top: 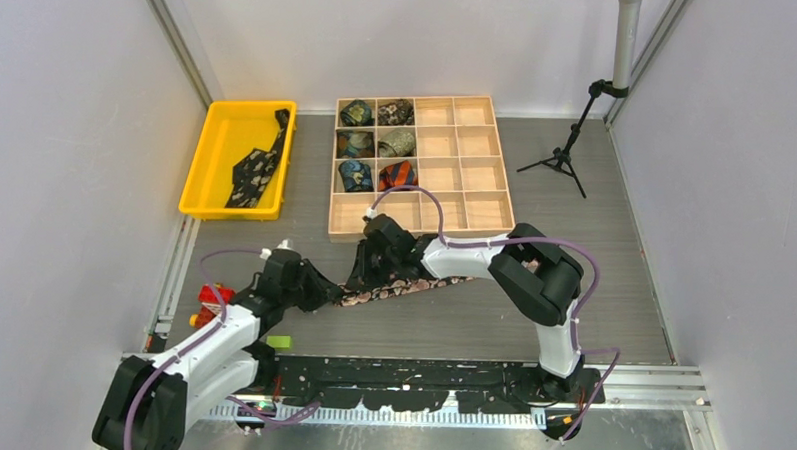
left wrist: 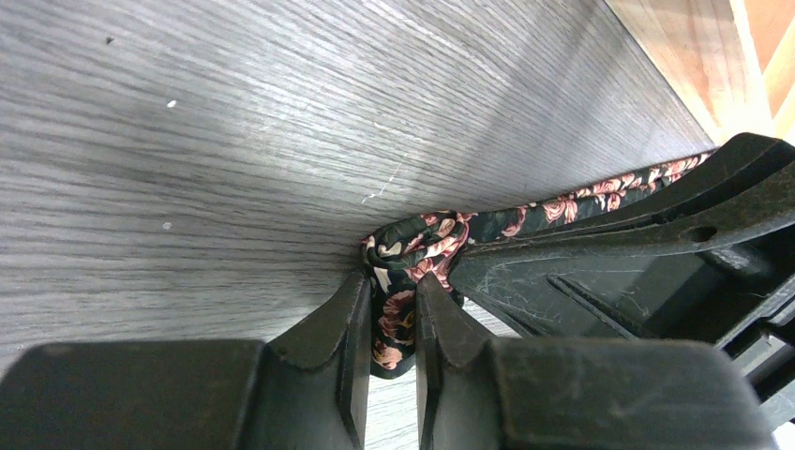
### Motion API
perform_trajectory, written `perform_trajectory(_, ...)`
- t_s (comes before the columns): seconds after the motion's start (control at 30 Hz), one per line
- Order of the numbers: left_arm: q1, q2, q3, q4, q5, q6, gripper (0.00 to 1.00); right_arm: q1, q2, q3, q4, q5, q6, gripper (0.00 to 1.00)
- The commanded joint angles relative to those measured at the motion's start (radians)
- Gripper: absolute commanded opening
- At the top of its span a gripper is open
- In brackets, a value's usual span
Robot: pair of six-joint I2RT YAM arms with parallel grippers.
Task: Roll the ties
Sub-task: Roll the tie at the center of the board.
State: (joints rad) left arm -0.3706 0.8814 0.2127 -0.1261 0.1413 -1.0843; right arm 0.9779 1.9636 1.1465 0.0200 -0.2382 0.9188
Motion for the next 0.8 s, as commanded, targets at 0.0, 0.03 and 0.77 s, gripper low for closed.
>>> perform_trajectory(0.0, 0.005, 0.013, 0.055, -0.049, 0.007, 0.102, 0.07, 0.007, -0.027, 0.046, -0.180, 0.050, -0.056, 0.16)
perform_trajectory(0.03, 0.005, 0.013, 0.068, -0.072, 0.013, 0.117, 0.06, 0.008, -0.033, 0.064, -0.202, 0.056, -0.064, 0.16)
perform_trajectory(0.77, 0.004, 0.053, 0.339, -0.483, -0.021, 0.367, 0.00, 0.076, -0.035, 0.180, -0.271, 0.085, -0.046, 0.18)
